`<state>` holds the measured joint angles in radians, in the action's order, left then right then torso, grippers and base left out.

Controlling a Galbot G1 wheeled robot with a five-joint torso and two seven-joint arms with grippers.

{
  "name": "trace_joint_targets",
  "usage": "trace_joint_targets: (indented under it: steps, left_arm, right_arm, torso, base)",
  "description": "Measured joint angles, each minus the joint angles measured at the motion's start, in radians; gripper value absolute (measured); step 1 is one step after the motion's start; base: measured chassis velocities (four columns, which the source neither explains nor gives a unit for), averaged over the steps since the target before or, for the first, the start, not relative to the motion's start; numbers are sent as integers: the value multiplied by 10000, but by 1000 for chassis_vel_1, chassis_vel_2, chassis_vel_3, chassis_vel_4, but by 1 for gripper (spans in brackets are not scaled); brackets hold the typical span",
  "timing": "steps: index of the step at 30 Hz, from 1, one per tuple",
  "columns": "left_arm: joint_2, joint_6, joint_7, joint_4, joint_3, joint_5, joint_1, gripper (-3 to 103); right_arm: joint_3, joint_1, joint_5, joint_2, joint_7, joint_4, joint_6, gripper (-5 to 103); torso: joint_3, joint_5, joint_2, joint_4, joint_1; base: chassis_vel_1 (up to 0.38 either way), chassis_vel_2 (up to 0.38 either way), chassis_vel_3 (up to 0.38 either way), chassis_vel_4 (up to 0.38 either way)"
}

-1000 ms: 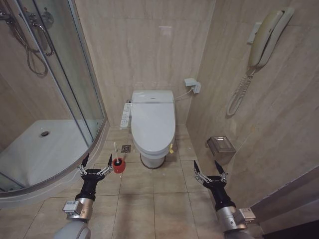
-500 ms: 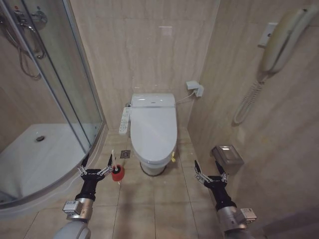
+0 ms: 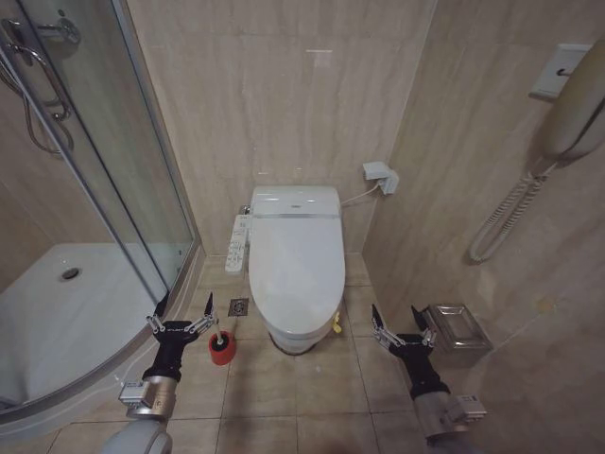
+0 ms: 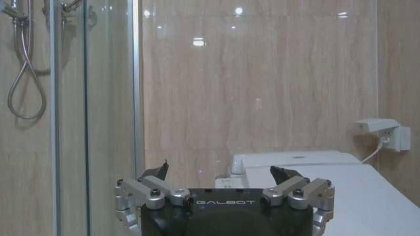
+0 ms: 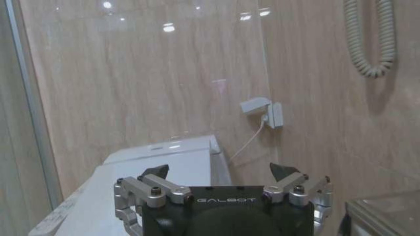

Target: Open the toilet lid, clean the toilet bowl with a toilet brush, close the toilet lid, and flush.

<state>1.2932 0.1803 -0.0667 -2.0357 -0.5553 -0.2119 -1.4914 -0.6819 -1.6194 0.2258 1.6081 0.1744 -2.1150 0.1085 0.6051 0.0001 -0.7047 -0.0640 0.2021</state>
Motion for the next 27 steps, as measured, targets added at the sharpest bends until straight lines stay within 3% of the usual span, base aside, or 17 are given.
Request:
trace_joint_targets:
  steps: [27]
  left_arm:
    - [0,0,0,0,0,0,4,100]
  right_arm:
    - [-81,-31,92,0,-25,33,491,100]
  torso:
    - [4,-1,2,0,8]
  base:
    - [-50,56,41,-49]
